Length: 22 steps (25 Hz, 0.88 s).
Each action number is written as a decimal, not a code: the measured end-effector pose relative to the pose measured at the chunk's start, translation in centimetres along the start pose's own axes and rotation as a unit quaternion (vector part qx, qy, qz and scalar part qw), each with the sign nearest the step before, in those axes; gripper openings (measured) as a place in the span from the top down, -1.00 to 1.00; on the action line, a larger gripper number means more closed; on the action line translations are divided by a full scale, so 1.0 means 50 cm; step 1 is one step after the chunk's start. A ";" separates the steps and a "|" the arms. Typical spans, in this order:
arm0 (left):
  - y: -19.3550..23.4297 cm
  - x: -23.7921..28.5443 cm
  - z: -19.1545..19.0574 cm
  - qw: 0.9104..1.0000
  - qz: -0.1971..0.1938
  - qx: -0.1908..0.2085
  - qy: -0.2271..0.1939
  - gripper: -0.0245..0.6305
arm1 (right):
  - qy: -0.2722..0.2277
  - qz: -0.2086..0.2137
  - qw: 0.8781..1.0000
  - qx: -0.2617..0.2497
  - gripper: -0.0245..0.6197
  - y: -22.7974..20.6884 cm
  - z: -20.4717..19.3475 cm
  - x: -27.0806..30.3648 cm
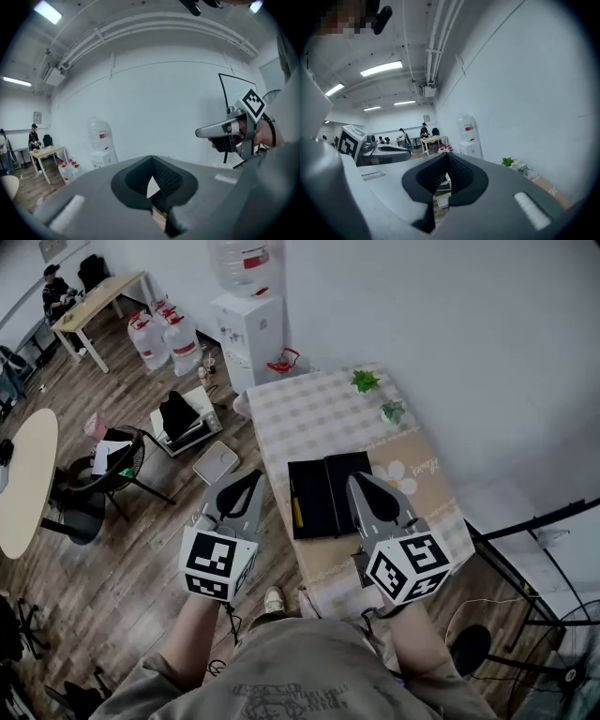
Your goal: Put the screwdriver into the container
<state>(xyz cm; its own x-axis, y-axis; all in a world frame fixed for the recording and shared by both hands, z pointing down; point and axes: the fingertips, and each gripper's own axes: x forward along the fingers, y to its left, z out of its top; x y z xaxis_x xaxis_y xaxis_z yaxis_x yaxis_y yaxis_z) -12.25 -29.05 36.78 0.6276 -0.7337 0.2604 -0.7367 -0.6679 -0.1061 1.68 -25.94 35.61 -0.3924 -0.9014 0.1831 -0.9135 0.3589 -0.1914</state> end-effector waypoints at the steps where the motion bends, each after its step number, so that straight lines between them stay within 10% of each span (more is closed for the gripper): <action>1: -0.007 -0.008 0.013 1.000 0.003 0.010 -0.009 0.92 | -0.013 0.000 1.000 -0.011 0.83 0.004 0.016 -0.016; 9: -0.048 -0.096 0.131 0.995 0.004 0.001 -0.099 0.92 | -0.082 -0.010 0.994 -0.070 0.84 0.039 0.093 -0.137; 22: -0.093 -0.112 0.115 0.995 -0.016 -0.037 -0.096 0.92 | -0.052 -0.031 0.996 -0.068 0.84 0.020 0.040 -0.199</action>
<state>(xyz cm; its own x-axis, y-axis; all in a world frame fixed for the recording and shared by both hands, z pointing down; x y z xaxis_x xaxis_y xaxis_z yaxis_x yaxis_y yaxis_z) -10.91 -22.56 30.30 0.6820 -0.7276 0.0739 -0.7279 -0.6851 -0.0274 4.90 -17.12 31.65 -0.3283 -0.9404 0.0881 -0.9444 0.3251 -0.0491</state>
